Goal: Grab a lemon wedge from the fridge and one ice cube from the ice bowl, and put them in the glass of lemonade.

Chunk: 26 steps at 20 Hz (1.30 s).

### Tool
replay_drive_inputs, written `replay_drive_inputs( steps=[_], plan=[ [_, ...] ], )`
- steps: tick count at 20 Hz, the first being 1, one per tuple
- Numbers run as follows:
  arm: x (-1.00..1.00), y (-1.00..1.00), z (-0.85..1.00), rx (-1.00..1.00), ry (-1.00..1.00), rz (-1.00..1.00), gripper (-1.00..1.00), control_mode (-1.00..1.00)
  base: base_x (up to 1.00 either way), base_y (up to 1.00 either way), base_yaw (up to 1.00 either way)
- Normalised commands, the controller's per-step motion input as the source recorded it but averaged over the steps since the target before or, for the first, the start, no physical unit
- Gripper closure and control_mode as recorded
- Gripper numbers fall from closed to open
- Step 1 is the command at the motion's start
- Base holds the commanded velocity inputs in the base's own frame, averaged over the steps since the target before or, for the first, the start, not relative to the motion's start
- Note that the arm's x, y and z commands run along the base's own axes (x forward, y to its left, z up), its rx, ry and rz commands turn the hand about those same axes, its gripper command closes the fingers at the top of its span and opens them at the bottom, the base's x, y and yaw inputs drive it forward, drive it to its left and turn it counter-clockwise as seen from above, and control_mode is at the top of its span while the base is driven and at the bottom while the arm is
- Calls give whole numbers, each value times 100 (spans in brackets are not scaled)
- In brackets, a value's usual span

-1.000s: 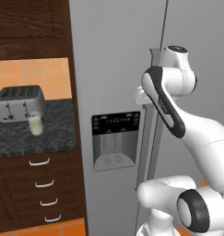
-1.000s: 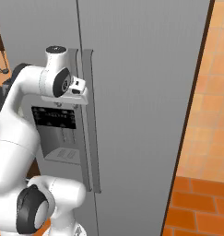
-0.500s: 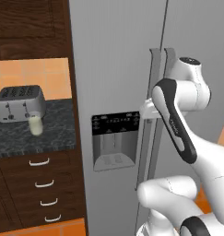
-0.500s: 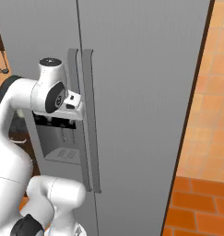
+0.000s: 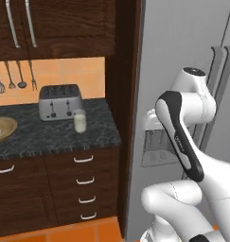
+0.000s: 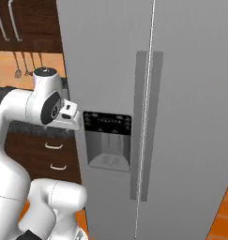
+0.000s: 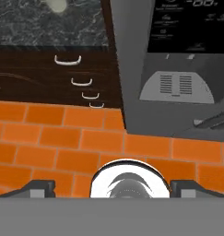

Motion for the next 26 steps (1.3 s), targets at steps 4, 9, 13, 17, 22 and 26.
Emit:
replay_drive_inputs(
  steps=[4, 9, 13, 17, 22, 26],
  plan=[
    [0, 0, 0, 0, 0, 0, -100, 100, 29, 100, 3],
    [0, 0, 0, 0, 0, 0, -100, 100, 59, 100, 12],
    [0, 0, 0, 0, 0, 0, -100, 100, 85, 89, 3],
    [0, 0, 0, 0, 0, 0, -100, 100, 69, 70, 0],
    [0, 0, 0, 0, 0, 0, -100, 100, 77, 11, -4],
    [0, 0, 0, 0, 0, 0, -100, 100, 81, 0, -7]
  ],
)
